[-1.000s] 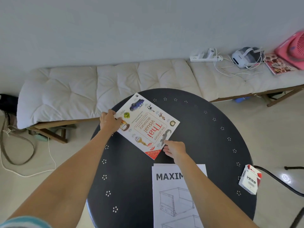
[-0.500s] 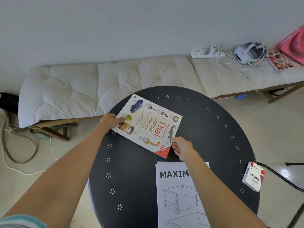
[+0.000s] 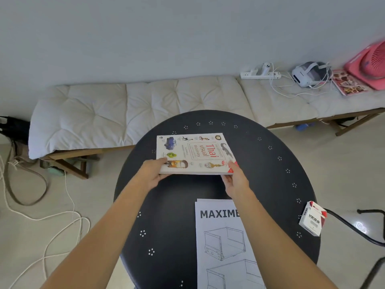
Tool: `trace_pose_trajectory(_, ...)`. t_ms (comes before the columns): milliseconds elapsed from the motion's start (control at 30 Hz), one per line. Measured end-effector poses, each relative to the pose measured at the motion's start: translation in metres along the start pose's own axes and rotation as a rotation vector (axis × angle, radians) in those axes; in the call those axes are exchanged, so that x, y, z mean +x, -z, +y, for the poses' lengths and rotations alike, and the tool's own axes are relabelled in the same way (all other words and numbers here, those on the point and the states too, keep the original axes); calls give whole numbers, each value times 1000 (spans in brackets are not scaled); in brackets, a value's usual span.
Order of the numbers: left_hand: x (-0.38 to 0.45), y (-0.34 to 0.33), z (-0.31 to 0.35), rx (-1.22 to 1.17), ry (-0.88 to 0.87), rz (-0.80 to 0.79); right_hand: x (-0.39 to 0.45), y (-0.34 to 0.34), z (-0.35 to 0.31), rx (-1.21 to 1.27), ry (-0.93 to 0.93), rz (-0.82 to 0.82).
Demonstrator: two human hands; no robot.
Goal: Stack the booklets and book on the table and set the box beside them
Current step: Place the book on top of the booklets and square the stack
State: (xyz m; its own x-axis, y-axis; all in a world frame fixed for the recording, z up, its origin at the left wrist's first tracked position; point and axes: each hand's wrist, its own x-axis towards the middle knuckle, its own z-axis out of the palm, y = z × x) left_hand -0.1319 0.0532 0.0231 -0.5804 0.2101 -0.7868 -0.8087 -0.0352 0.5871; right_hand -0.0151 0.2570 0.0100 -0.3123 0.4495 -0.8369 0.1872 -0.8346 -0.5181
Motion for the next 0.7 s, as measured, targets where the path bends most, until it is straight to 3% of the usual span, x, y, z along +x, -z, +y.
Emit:
trace_pose_trajectory(300,-55,-47,-89,-77,126,-176,-22,14,23,-116,68,39)
trace_pose_trajectory(467,-57,-38,-107,-192,174,-77,-31,38,24,-182,179,63)
trace_pose_trajectory(700,-54,3,-106,-175,69,-21,-43,99,8,-374,118,-120)
